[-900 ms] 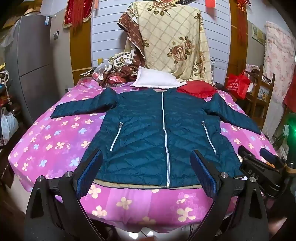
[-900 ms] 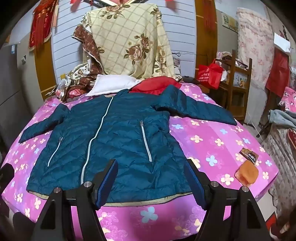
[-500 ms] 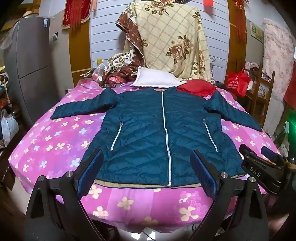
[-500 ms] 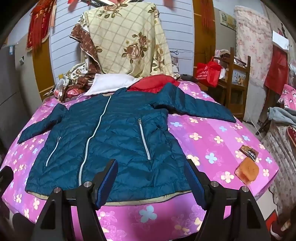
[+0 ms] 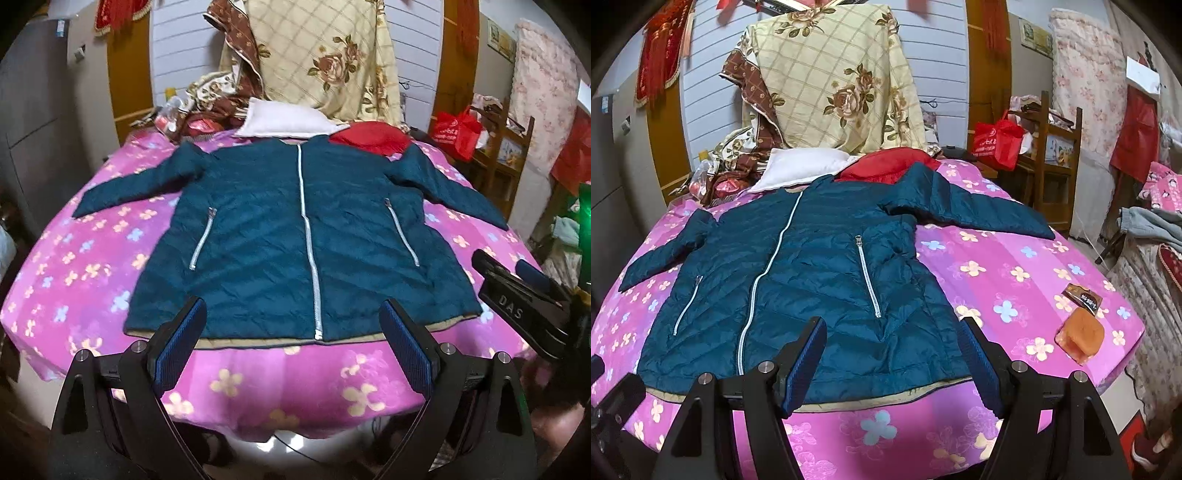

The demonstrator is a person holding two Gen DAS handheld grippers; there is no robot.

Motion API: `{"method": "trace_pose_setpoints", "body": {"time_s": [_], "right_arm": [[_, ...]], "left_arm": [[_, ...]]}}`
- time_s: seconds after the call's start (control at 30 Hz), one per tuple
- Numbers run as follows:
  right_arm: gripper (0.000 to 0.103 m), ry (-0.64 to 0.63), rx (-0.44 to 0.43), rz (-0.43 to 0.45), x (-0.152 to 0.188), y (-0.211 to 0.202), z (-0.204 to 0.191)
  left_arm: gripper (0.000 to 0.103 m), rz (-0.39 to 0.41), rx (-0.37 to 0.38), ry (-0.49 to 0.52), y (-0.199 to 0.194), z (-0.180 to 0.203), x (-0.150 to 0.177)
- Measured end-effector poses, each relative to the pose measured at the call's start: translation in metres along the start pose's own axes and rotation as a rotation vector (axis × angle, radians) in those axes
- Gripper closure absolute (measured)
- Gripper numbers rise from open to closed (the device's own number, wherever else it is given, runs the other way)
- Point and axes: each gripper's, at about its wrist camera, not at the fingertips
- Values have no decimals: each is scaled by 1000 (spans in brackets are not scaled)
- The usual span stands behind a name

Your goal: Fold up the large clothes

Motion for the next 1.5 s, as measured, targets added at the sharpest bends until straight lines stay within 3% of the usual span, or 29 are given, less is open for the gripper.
{"method": "trace_pose_setpoints", "body": {"time_s": [0.1,0.43,0.63,0.77,0.87,1.03,1.1,1.13,1.17,1.2,1.23,1.27,1.37,1.5], "right_arm": [[32,7,-1,-12,1,3,3],[30,19,53,0,1,13,12],[28,78,103,-200,-2,74,65],[28,129,21,-276,0,101,101],[28,143,-61,-330,1,122,111],[29,145,-175,-402,3,152,101],[40,135,-178,-410,2,160,94],[44,128,-177,-413,1,163,90],[55,119,-175,-410,0,163,87],[60,118,-189,-419,-2,165,85],[66,119,-196,-424,-3,165,85],[73,118,-196,-424,-3,164,84],[84,93,-183,-429,0,156,80],[88,56,-157,-431,12,137,77]], "left_arm": [[8,-15,19,-26,2,-2,1],[8,-23,-45,-70,13,-30,-2],[8,-23,-154,-150,32,-94,-12],[8,-41,-198,-242,59,-157,-13],[8,-85,-181,-286,88,-199,-16],[8,-172,-49,-344,127,-229,-18],[8,-194,-23,-358,140,-229,-20],[13,-211,-19,-353,146,-228,-22],[38,-239,-17,-343,154,-226,-23],[55,-300,-1,-335,167,-225,-24],[66,-337,12,-342,174,-225,-22],[76,-301,-14,-340,169,-220,-22],[84,-318,-32,-318,165,-209,-20],[87,-312,-62,-306,148,-196,-5]]}}
Point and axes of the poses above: each gripper's, at about its wrist camera, not at the fingertips, and y roughly the way its jaws point, z to its right, x to its underside, and after that the axes turned 8 degrees about -z, right-handed
